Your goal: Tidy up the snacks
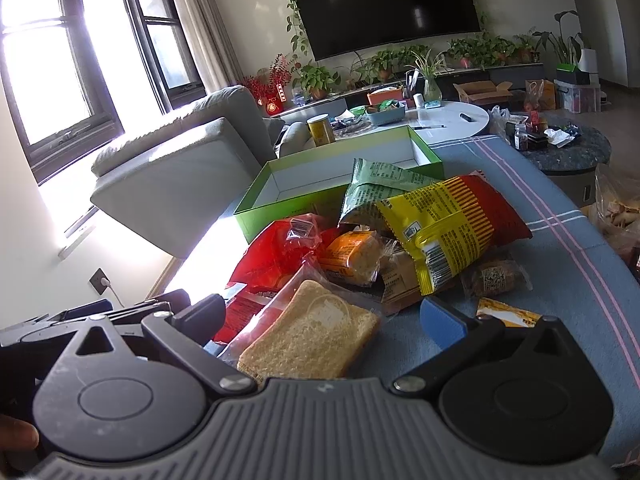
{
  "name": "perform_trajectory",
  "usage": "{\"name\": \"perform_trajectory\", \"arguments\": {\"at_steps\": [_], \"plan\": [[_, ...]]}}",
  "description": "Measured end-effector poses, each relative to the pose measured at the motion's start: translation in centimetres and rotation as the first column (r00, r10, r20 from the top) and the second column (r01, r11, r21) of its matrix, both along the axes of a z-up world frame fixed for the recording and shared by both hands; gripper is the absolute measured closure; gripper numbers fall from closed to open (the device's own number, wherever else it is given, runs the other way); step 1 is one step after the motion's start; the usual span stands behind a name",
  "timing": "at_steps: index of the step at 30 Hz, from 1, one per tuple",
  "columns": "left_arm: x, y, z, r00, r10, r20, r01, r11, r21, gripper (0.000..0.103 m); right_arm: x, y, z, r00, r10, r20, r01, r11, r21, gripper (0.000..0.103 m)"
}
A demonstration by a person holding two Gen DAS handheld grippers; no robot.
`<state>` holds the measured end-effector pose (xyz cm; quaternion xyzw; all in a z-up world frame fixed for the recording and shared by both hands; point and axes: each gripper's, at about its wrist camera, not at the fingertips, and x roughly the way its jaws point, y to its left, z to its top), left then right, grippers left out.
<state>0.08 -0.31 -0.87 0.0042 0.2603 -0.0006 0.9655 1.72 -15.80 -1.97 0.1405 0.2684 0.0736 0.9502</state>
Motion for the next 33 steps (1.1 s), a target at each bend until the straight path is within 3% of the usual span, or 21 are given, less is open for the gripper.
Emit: {"name": "perform_trajectory", "arguments": {"at_steps": [33], "plan": [[0.33, -0.02, -0.48, 0.999, 0.001, -0.034, -0.001, 1.0, -0.003, 0.008, 0.31, 0.13, -0.72, 0.999, 0.007, -0.046, -0.006, 1.0, 0.023, 0.016]]}}
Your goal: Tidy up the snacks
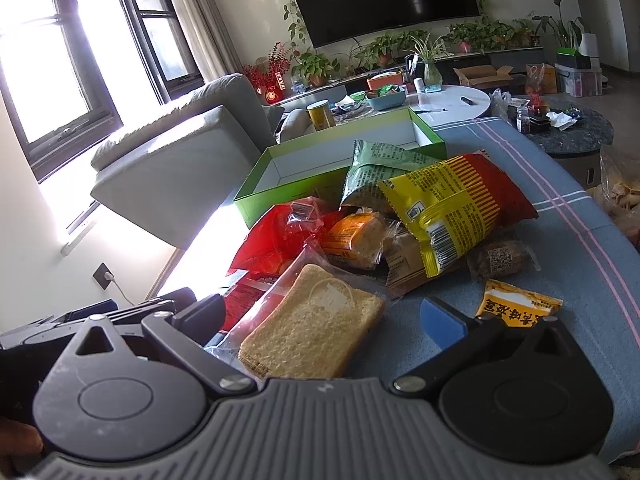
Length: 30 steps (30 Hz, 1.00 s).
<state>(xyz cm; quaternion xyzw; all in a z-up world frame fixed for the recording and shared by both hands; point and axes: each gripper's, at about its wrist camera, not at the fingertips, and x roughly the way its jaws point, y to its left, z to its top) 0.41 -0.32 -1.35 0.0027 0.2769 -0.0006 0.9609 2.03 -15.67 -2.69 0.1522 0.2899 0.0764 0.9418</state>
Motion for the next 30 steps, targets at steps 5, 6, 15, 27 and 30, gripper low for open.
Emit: {"name": "perform_trajectory", "arguments": {"at_steps": [5, 6, 15, 27, 30], "plan": [[-0.05, -0.02, 0.02, 1.0, -0.002, -0.001, 0.002, 1.0, 0.001, 0.008, 0.01, -0.05, -0.05, 1.0, 0.0, -0.005, 0.0, 1.0, 0.003, 0.016], [-0.05, -0.03, 0.02, 1.0, -0.002, -0.002, 0.002, 1.0, 0.001, 0.008, 0.05, -0.05, -0.07, 1.0, 0.0, -0.005, 0.0, 1.0, 0.004, 0.016], [-0.05, -0.15, 0.0, 1.0, -0.004, -0.002, 0.004, 1.0, 0.004, 0.008, 0.15, -0.06, -0.07, 1.0, 0.007, -0.013, -0.007, 1.0, 0.014, 0.016], [-0.08, -0.24, 0.01, 1.0, -0.007, -0.006, 0.007, 1.0, 0.004, 0.008, 0.21, -0.02, -0.14, 1.0, 0.01, -0.019, -0.009, 1.0, 0.025, 0.016], [-0.05, -0.28, -0.04, 1.0, -0.008, -0.007, 0.008, 1.0, 0.006, 0.008, 0.21, -0.01, -0.15, 1.0, 0.011, -0.019, -0.01, 1.0, 0.025, 0.016]]}}
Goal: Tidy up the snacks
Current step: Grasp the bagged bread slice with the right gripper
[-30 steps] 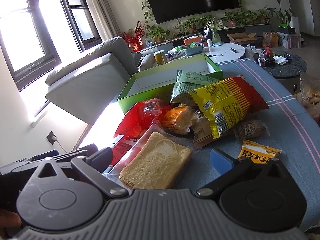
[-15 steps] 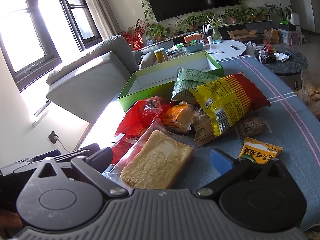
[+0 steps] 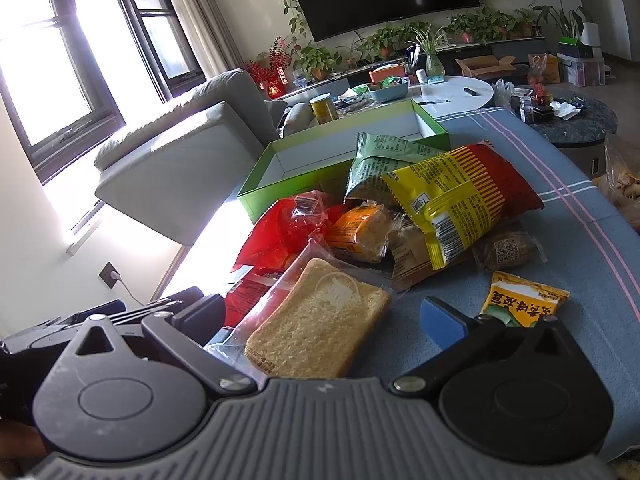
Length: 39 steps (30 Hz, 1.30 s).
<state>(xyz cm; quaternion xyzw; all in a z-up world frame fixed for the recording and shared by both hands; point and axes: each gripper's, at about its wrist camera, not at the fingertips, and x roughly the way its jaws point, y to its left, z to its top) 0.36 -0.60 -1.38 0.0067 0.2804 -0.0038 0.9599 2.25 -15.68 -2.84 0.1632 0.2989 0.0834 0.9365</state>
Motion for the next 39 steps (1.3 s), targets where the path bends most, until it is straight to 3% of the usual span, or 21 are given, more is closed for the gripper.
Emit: {"name": "perform_trajectory", "arguments": {"at_steps": [7, 11, 15, 20, 25, 32, 35, 36, 37, 39], "plan": [[0.0, -0.1, -0.2, 1.0, -0.008, -0.002, 0.008, 1.0, 0.003, 0.008, 0.1, -0.4, -0.2, 1.0, 0.002, -0.023, -0.001, 0.999, 0.037, 0.016], [-0.4, 0.0, -0.3, 0.998, -0.058, 0.014, 0.058, 0.998, -0.025, 0.009, 0.5, -1.5, -0.7, 0.998, -0.02, -0.058, 0.027, 0.992, 0.122, 0.016], [-0.5, -0.5, -0.4, 0.983, -0.184, 0.0, 0.183, 0.98, -0.075, 0.018, 1.3, -2.8, -1.7, 0.992, -0.012, -0.125, 0.041, 0.972, 0.23, 0.016], [-0.2, -2.1, -1.6, 0.953, -0.299, -0.048, 0.297, 0.954, -0.043, 0.033, 2.4, -3.9, -3.7, 0.97, 0.025, -0.24, 0.064, 0.931, 0.359, 0.022], [0.4, -2.7, -2.7, 0.927, -0.36, -0.108, 0.354, 0.933, -0.066, 0.049, 2.3, -4.0, -4.6, 0.959, 0.009, -0.282, 0.101, 0.922, 0.374, 0.022], [0.5, -3.0, -3.1, 0.911, -0.394, -0.118, 0.389, 0.919, -0.067, 0.055, 3.0, -3.5, -5.0, 0.963, 0.039, -0.266, 0.071, 0.918, 0.391, 0.022], [-0.2, -3.0, -2.5, 0.907, -0.409, -0.097, 0.405, 0.912, -0.06, 0.058, 2.8, -3.2, -4.5, 0.969, 0.038, -0.245, 0.052, 0.935, 0.35, 0.033], [-0.4, -2.9, -1.9, 0.898, -0.431, -0.085, 0.426, 0.902, -0.076, 0.067, 2.7, -3.1, -4.2, 0.971, 0.041, -0.235, 0.043, 0.938, 0.343, 0.035], [-0.8, -2.9, -1.2, 0.9, -0.43, -0.076, 0.425, 0.902, -0.07, 0.067, 2.3, -3.1, -3.7, 0.975, 0.051, -0.218, 0.028, 0.939, 0.344, 0.04], [-1.6, -3.0, 0.4, 0.902, -0.432, -0.011, 0.431, 0.901, -0.045, 0.067, 1.6, -3.0, -2.0, 0.984, 0.064, -0.165, -0.006, 0.944, 0.331, 0.04]]}}
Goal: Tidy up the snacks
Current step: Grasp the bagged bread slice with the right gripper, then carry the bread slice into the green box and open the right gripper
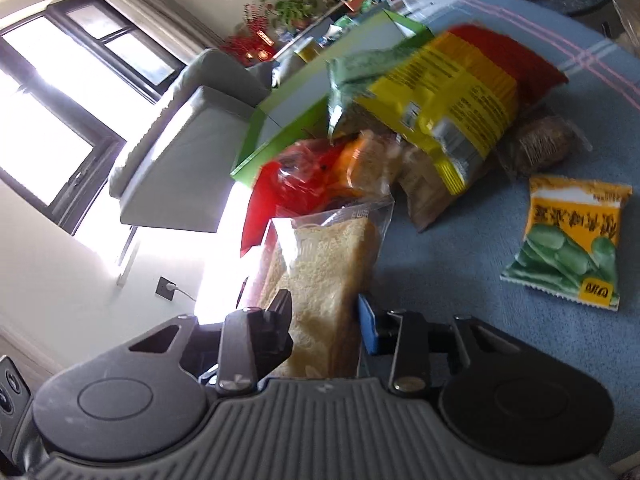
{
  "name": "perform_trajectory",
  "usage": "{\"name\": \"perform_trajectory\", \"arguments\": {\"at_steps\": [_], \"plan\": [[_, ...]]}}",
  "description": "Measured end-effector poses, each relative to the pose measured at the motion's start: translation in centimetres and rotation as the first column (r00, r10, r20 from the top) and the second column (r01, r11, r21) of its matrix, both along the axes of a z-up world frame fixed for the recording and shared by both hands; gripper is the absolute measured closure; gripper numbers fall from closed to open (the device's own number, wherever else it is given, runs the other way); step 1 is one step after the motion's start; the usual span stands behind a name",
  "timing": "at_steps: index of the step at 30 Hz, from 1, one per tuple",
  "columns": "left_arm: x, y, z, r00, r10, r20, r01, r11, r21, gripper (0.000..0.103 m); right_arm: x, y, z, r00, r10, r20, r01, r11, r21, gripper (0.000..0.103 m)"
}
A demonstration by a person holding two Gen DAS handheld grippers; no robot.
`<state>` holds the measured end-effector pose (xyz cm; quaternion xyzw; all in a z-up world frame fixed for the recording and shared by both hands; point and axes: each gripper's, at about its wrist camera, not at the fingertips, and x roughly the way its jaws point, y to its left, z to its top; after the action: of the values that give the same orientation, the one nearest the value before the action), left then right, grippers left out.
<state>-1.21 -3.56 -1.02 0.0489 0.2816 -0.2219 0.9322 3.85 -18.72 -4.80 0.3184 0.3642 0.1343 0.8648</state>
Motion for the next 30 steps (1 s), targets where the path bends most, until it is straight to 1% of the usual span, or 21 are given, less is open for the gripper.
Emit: {"name": "perform_trajectory", "arguments": {"at_steps": [3, 4, 8, 10, 13, 16, 21, 25, 27, 30], "plan": [[-0.4, 0.0, 2.2, 0.996, 0.005, 0.087, -0.006, 1.0, 0.001, 0.067, -0.7, 0.5, 3.4, 0.994, 0.02, 0.109, -0.013, 0.998, -0.067, 0.04], [-0.3, 0.0, 2.8, 0.995, 0.008, 0.104, -0.009, 1.0, 0.002, 0.067, -0.7, 0.7, 4.5, 0.991, 0.028, 0.134, -0.017, 0.996, -0.087, 0.04], [1.9, -0.1, 5.6, 0.979, 0.029, 0.203, -0.035, 0.999, 0.026, 0.066, 1.1, 1.2, 7.8, 0.977, 0.069, 0.203, -0.044, 0.991, -0.123, 0.04], [3.9, -0.1, 6.7, 0.975, 0.042, 0.218, -0.049, 0.998, 0.027, 0.066, 2.8, 1.3, 9.3, 0.968, 0.091, 0.233, -0.06, 0.989, -0.136, 0.04], [7.4, 0.0, 7.7, 0.974, 0.057, 0.22, -0.063, 0.998, 0.019, 0.066, 6.1, 1.7, 10.5, 0.966, 0.105, 0.236, -0.07, 0.986, -0.15, 0.04], [11.2, 0.0, 7.7, 0.979, 0.071, 0.193, -0.073, 0.997, 0.003, 0.066, 9.9, 2.1, 10.6, 0.966, 0.116, 0.23, -0.077, 0.981, -0.176, 0.04], [16.8, -0.2, 6.0, 0.986, 0.093, 0.136, -0.096, 0.995, 0.015, 0.066, 15.0, 1.9, 9.1, 0.978, 0.121, 0.17, -0.091, 0.98, -0.178, 0.04], [20.3, -0.1, 4.4, 0.989, 0.113, 0.092, -0.115, 0.993, 0.02, 0.066, 18.5, 2.3, 7.4, 0.986, 0.12, 0.12, -0.099, 0.98, -0.171, 0.04], [22.1, 0.0, 3.5, 0.99, 0.12, 0.074, -0.122, 0.992, 0.025, 0.066, 20.1, 2.8, 7.0, 0.988, 0.12, 0.102, -0.1, 0.978, -0.182, 0.039], [23.9, 0.4, 2.2, 0.991, 0.128, 0.041, -0.129, 0.992, 0.012, 0.066, 21.9, 3.2, 6.1, 0.99, 0.122, 0.074, -0.105, 0.974, -0.202, 0.039]]}}
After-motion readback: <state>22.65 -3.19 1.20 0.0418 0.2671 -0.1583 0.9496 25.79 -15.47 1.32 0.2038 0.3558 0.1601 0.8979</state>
